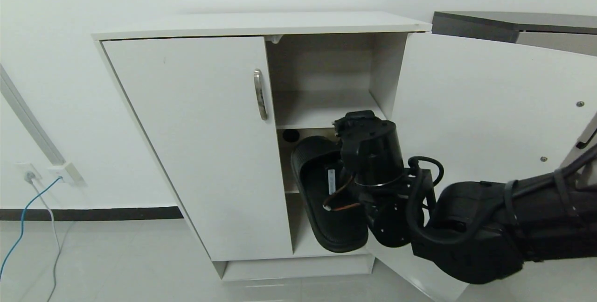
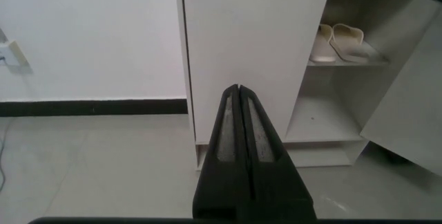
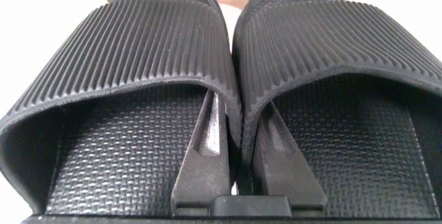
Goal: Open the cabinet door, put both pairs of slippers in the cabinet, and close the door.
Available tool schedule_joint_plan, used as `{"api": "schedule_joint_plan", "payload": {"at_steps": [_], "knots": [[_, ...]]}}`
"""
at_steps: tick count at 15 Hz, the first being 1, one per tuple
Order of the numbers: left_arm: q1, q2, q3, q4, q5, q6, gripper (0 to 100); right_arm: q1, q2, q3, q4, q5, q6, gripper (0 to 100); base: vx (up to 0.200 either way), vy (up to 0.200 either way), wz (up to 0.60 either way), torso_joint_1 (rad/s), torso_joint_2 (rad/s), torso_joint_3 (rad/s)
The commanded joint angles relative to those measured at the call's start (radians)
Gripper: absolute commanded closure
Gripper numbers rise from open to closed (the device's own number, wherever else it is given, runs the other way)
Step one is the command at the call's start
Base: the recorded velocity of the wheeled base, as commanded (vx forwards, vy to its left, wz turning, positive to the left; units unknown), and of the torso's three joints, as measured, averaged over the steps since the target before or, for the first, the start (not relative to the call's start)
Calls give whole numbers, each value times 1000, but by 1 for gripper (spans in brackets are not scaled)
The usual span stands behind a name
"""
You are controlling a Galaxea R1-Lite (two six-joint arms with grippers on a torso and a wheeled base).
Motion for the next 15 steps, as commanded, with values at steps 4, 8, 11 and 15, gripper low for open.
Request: {"api": "schedule_joint_plan", "payload": {"at_steps": [4,8,11,15], "knots": [[1,2,0,0,0,0,100,-2,122,-240,80,-84,10,100,0,0,0,0,0,0],[1,2,0,0,0,0,100,-14,146,-288,93,-86,7,100,0,0,0,0,0,0],[1,2,0,1,-1,0,100,-17,146,-289,92,-86,5,100,133,0,0,5,2,2],[1,2,0,1,-1,0,100,-17,142,-291,92,-86,5,100,200,0,0,1,5,5]]}}
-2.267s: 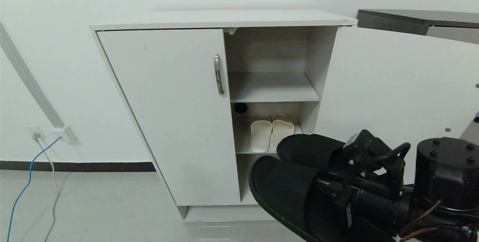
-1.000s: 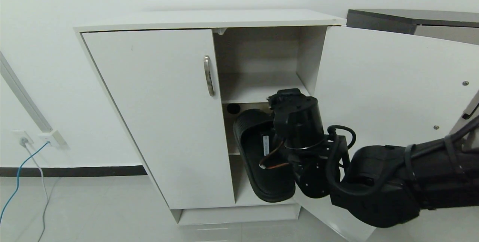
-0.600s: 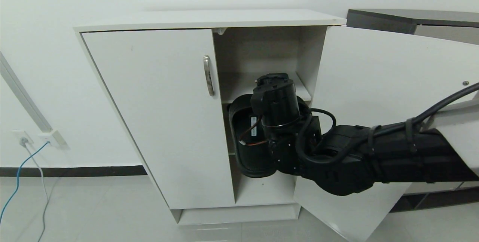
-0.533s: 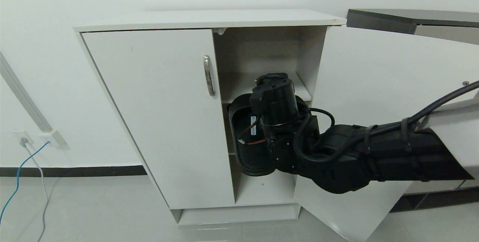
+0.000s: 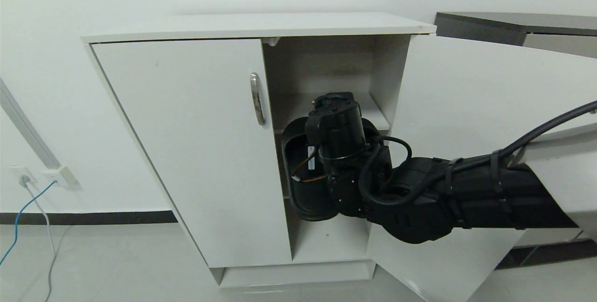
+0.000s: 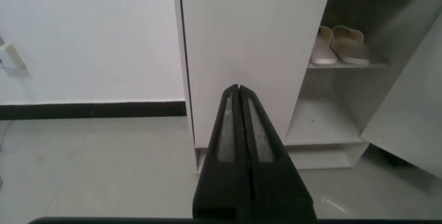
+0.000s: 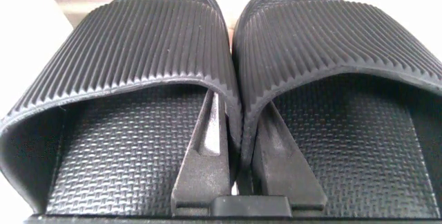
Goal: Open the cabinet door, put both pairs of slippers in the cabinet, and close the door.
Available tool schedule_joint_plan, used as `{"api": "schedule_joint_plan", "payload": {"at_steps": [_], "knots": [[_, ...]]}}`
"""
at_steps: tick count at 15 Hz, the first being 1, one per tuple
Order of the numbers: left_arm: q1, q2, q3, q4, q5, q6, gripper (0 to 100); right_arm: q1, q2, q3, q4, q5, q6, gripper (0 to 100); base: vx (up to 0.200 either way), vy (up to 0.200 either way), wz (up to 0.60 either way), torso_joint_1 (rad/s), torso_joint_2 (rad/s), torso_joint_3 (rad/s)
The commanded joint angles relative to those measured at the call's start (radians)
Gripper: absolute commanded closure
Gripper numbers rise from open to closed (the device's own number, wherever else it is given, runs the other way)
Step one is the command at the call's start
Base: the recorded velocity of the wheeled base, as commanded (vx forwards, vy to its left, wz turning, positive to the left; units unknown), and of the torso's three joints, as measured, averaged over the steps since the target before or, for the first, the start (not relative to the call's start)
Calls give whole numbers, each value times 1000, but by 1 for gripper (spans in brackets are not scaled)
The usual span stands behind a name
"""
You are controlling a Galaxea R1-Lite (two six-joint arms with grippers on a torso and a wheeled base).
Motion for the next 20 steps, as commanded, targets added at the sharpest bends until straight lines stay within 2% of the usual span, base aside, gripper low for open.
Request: {"api": "schedule_joint_plan", "payload": {"at_steps": [1,7,10,14,20], "knots": [[0,2,0,0,0,0,100,-1,-5,-1,1,0,0,100,200,0,0,2,2,2],[0,2,0,-2,0,0,100,-4,-5,-11,2,2,-5,100,200,0,0,2,4,2],[0,2,0,-2,0,0,100,-16,3,-45,13,11,-23,100,0,0,0,0,0,0],[0,2,0,-2,2,0,100,-50,54,-203,142,23,-14,100,0,0,0,0,0,0],[0,2,0,-2,0,-2,100,-91,152,-338,148,23,-14,100,0,0,0,0,0,0]]}}
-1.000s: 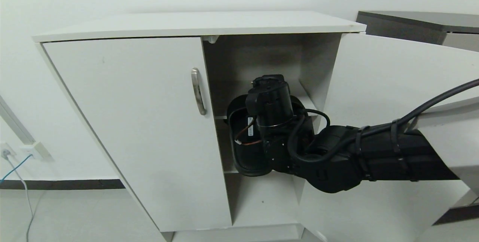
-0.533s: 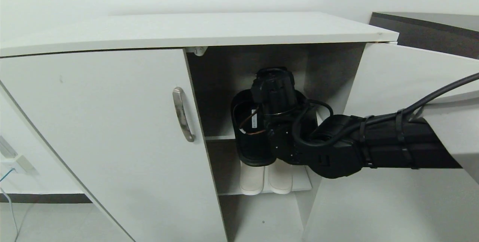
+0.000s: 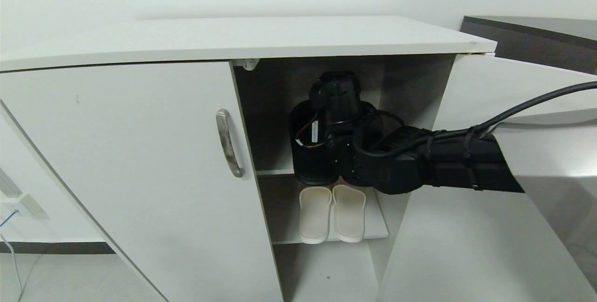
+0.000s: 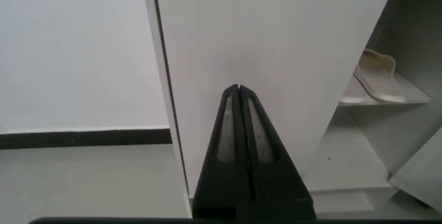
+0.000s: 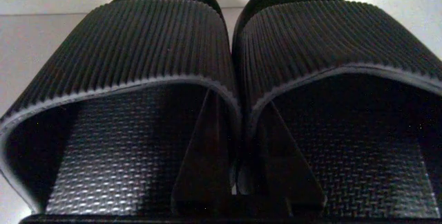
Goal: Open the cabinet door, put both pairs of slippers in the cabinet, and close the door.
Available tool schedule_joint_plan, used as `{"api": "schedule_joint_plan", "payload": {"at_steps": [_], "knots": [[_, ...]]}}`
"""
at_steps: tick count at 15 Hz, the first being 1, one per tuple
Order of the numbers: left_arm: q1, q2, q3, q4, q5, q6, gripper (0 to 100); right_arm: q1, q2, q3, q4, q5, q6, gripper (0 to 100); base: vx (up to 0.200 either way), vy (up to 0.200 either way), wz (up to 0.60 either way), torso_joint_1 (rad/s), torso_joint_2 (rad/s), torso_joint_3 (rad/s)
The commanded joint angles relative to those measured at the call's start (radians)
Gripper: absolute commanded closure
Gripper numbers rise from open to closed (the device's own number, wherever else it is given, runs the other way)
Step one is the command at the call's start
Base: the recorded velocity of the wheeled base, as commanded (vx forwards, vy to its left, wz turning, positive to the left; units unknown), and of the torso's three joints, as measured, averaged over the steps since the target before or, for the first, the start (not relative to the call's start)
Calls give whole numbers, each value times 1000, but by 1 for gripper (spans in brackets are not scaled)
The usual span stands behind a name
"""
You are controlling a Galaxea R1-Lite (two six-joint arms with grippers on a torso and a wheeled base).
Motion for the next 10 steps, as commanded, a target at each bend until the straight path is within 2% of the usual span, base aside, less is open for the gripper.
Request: {"api": "schedule_joint_plan", "payload": {"at_steps": [1,6,7,10], "knots": [[0,2,0,0,0,-1,100,-11,37,-36,6,0,0,100,0,0,0,0,0,0],[0,2,0,0,2,-1,100,-17,37,-42,23,2,1,100,0,0,0,0,0,0],[0,2,0,0,0,-1,100,-17,37,-42,30,2,3,0,0,0,0,0,0,0],[0,2,0,0,2,-1,100,-14,26,-28,32,2,3,0,0,0,0,0,0,0]]}}
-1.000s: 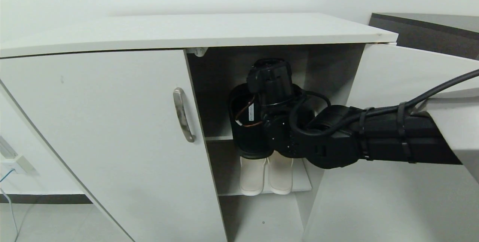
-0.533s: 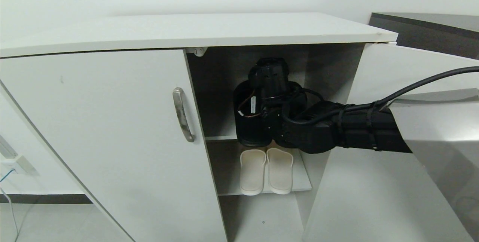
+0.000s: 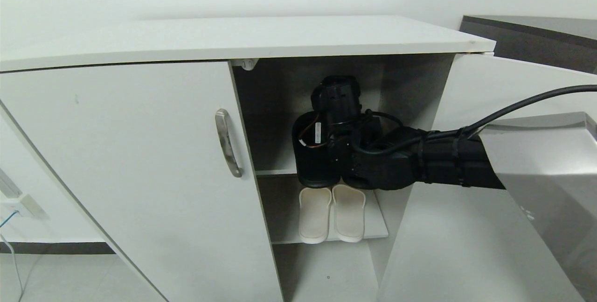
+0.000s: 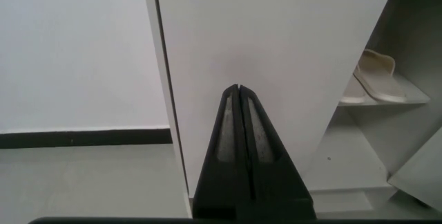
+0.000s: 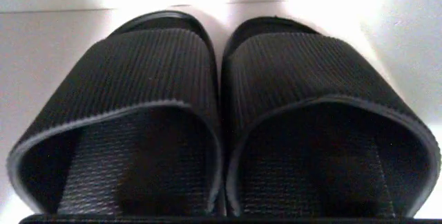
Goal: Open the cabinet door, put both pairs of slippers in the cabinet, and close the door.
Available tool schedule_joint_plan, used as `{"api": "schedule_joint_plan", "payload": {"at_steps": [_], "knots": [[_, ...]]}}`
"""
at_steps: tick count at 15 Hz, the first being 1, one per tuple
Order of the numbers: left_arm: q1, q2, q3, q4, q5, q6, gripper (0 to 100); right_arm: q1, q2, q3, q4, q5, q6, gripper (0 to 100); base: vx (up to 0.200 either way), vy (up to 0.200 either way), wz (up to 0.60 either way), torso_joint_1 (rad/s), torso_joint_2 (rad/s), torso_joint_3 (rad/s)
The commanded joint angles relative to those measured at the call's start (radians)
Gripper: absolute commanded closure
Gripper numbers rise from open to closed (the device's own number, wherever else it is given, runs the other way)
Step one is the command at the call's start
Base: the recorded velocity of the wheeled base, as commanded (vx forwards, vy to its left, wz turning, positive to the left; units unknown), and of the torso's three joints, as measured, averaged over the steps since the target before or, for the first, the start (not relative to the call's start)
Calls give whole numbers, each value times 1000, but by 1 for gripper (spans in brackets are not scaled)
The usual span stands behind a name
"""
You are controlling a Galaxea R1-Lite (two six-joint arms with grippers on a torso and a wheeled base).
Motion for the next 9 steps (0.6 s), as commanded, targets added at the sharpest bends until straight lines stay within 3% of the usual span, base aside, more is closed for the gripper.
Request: {"api": "schedule_joint_plan", "payload": {"at_steps": [1,9], "knots": [[0,2,0,0,0,1,100,5,-24,20,1,0,0,0,0,0,0,0,0,0],[0,2,0,0,0,1,100,97,-251,305,-39,-3,28,0,0,0,0,0,0,0]]}}
